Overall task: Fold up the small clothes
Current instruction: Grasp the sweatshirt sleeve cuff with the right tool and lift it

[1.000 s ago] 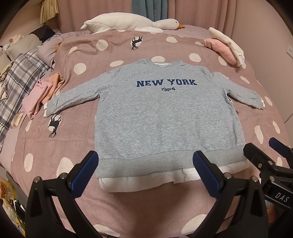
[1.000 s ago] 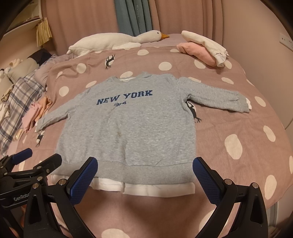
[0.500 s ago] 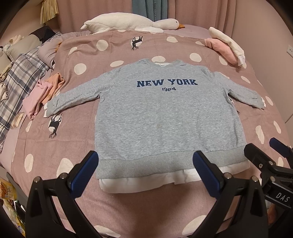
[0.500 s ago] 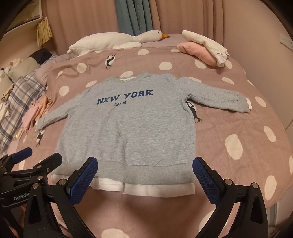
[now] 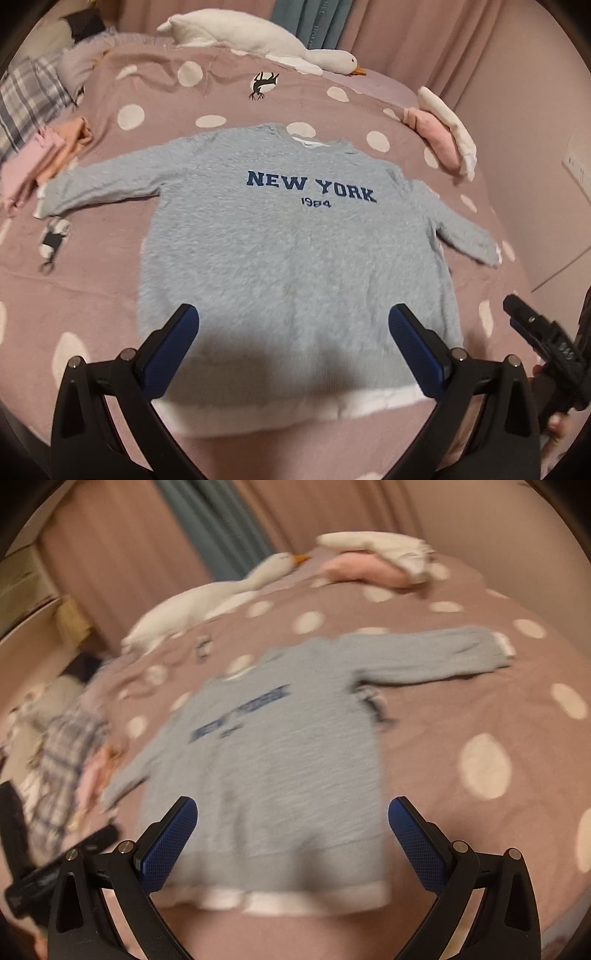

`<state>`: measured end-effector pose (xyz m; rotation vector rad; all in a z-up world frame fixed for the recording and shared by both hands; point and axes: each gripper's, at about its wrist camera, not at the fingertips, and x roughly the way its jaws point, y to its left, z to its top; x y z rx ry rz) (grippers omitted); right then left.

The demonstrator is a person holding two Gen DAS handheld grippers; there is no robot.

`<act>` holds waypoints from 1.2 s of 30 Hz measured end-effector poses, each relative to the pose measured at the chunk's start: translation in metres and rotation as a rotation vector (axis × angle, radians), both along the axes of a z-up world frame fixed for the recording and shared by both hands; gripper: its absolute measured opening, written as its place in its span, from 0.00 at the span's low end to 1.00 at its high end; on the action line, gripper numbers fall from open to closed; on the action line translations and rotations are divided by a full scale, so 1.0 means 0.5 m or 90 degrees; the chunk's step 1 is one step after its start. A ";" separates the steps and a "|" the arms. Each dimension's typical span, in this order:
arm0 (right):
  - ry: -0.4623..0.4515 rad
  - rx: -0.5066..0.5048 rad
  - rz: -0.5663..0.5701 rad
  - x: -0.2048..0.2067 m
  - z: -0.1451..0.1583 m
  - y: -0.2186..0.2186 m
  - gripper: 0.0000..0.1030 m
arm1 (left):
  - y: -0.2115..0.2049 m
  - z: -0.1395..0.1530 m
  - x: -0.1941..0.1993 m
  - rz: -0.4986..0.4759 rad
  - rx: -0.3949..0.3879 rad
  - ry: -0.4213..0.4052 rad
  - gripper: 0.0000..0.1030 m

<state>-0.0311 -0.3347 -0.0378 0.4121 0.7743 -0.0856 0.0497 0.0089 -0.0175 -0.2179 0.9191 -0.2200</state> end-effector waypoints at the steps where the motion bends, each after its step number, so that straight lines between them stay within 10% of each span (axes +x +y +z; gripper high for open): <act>1: 0.004 -0.013 -0.013 0.007 -0.004 -0.013 0.99 | 0.002 -0.005 0.012 0.001 -0.014 0.002 1.00; 14: 0.037 -0.049 -0.166 0.120 -0.057 -0.257 0.99 | -0.004 -0.024 0.139 0.024 -0.083 0.023 1.00; 23: 0.012 0.285 -0.204 0.183 -0.164 -0.459 0.99 | -0.029 -0.045 0.177 0.020 -0.071 0.043 1.00; 32: -0.077 0.406 -0.290 0.205 -0.176 -0.540 0.99 | -0.021 -0.050 0.191 0.029 -0.062 0.040 1.00; 36: -0.080 0.364 -0.311 0.209 -0.172 -0.547 0.65 | -0.009 -0.054 0.192 0.036 -0.059 0.042 1.00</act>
